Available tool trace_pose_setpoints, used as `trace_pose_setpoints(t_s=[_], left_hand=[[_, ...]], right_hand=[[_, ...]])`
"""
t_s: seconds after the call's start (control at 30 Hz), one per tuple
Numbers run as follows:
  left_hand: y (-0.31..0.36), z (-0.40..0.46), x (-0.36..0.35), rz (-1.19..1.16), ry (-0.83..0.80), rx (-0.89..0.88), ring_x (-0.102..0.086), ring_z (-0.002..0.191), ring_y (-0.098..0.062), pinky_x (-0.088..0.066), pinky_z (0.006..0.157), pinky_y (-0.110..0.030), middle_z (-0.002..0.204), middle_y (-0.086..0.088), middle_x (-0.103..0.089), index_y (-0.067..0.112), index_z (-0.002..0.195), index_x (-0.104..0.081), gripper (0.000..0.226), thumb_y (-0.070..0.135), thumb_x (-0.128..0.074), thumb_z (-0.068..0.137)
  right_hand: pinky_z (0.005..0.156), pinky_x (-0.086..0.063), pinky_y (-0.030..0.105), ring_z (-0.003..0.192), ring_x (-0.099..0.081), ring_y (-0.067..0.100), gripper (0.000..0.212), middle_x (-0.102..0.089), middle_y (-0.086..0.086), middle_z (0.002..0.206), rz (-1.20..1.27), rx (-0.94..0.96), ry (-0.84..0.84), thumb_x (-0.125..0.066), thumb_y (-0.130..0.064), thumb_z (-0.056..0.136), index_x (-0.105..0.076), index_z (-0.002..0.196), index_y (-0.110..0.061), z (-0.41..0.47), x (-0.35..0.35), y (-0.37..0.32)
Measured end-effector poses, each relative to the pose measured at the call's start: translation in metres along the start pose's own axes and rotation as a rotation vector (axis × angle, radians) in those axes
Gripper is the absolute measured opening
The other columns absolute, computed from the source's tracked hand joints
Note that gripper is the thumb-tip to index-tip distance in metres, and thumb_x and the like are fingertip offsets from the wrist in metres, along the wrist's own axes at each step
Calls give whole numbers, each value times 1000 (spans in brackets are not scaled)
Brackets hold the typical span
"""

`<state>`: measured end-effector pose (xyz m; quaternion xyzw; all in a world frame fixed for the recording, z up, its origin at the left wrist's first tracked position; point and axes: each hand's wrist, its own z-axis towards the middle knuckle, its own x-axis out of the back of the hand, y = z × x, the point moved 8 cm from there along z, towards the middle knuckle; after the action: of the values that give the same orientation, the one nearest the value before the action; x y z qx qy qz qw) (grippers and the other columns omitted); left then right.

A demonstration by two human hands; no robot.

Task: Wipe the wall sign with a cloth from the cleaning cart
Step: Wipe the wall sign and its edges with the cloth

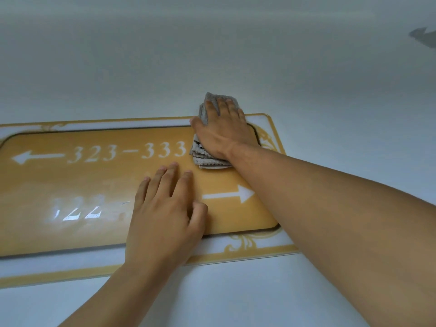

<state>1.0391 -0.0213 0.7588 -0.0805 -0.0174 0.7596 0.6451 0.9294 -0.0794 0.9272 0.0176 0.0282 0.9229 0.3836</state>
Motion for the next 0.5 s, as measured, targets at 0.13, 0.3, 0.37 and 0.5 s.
trace_pose_setpoints(t_s=[0.13, 0.3, 0.37, 0.5], left_hand=[[-1, 0, 1, -7, 13, 0, -28, 147, -20, -19, 122, -43, 157, -5, -39, 19, 143, -50, 64, 40, -33, 85], [-1, -2, 2, -24, 23, 11, -27, 148, -21, -17, 123, -43, 157, -6, -38, 19, 143, -50, 62, 37, -36, 85], [0, -1, 2, -18, 12, 14, -25, 149, -21, -16, 123, -42, 158, -6, -36, 18, 144, -49, 62, 36, -37, 86], [0, -3, 3, -15, 9, 18, -24, 149, -20, -13, 124, -42, 159, -6, -35, 16, 144, -47, 62, 35, -37, 86]], right_hand=[[121, 2, 43, 151, 5, 22, 72, -1, 5, 165, -1, -6, -2, -19, -60, 97, -8, 157, -21, 1, 0, -2], [121, 4, 42, 151, 6, 22, 72, 0, 5, 165, 8, -2, -10, -17, -60, 98, -7, 157, -21, -1, 0, -1], [121, 5, 42, 151, 7, 22, 72, 1, 5, 165, 11, -1, -25, -16, -60, 98, -5, 157, -21, -2, 0, -1], [121, 6, 42, 151, 8, 22, 72, 2, 6, 165, -15, 10, -30, -15, -59, 98, -4, 157, -21, -13, -2, -4]])
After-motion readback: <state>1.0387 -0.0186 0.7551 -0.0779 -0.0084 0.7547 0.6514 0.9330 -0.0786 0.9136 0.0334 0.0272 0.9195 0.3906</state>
